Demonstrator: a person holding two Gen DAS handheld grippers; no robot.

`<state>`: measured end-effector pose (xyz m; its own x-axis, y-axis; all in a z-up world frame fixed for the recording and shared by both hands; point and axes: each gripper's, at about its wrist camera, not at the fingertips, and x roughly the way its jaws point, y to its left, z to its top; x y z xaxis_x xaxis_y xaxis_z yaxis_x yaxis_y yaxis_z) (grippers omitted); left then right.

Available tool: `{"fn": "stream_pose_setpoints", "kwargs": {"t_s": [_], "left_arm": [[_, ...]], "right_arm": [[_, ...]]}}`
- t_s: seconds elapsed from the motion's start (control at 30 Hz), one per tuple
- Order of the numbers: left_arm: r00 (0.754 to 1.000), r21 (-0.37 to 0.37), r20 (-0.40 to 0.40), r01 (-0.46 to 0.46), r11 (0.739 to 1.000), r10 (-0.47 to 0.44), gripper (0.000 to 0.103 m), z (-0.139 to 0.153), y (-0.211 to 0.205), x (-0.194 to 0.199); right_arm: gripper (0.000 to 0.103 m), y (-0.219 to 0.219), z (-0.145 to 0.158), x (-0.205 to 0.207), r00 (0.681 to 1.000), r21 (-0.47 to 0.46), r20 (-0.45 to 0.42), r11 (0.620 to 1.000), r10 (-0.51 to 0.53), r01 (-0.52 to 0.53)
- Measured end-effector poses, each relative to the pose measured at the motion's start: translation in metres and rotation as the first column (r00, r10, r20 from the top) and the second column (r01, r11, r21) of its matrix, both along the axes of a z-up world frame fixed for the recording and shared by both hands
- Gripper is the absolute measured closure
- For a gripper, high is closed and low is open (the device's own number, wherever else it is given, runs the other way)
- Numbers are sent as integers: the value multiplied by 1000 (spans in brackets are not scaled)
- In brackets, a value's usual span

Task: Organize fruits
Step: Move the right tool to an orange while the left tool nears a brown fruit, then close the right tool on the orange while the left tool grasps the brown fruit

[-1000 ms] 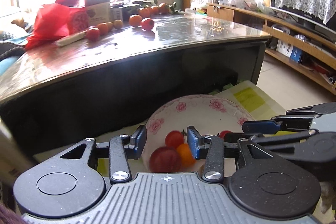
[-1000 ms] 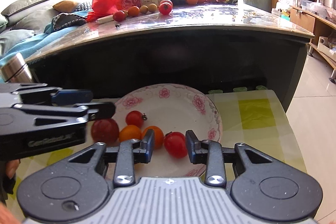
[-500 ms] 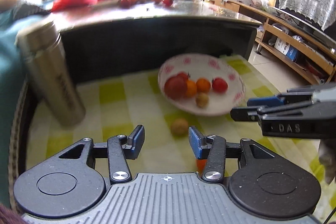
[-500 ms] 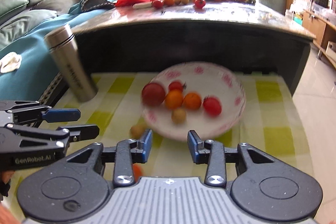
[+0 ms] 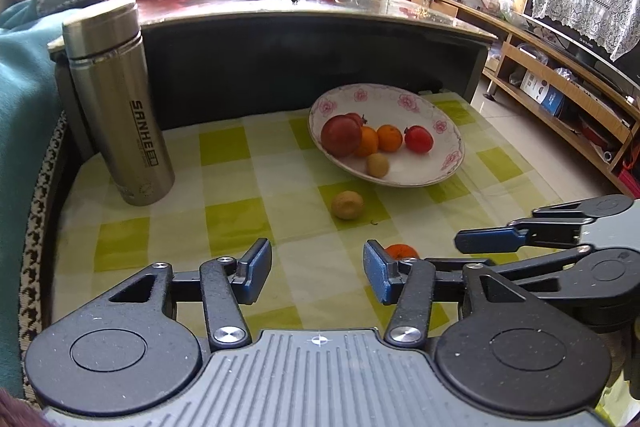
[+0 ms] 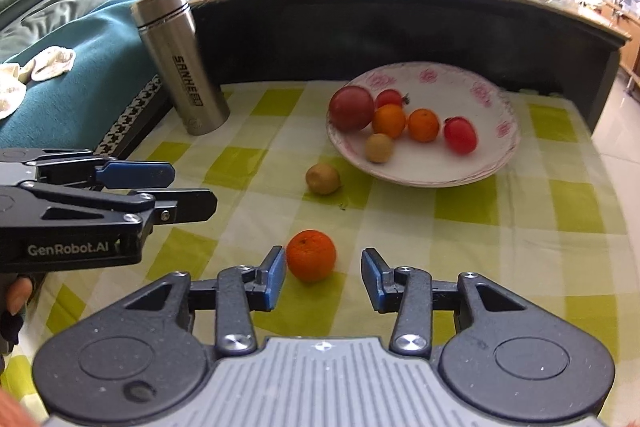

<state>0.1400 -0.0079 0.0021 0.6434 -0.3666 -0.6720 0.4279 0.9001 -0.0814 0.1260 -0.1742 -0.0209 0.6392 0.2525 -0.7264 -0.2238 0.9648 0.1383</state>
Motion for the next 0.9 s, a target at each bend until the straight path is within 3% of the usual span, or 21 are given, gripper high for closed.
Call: {"fn": "stream_pose_setpoints", "kwargs": {"t_s": [0.37, 0.53, 0.73, 0.9], "left_arm": [[999, 22, -12, 35, 999, -35, 41, -15, -1, 17], [998, 20, -22, 52, 998, -52, 41, -23, -4, 24], [996, 5, -33, 82, 997, -82, 38, -34, -21, 31], [996, 48, 1, 90, 995, -90, 36, -40, -44, 39]], "right_arm": [[56, 20, -36, 24, 999, -50, -12, 997, 53, -54], [63, 16, -35, 25, 998, -46, 1, 997, 65, -65], [64, 2, -29, 15, 999, -46, -33, 998, 30, -32], [64, -18, -26, 5, 998, -26, -61, 1000, -19, 17]]}}
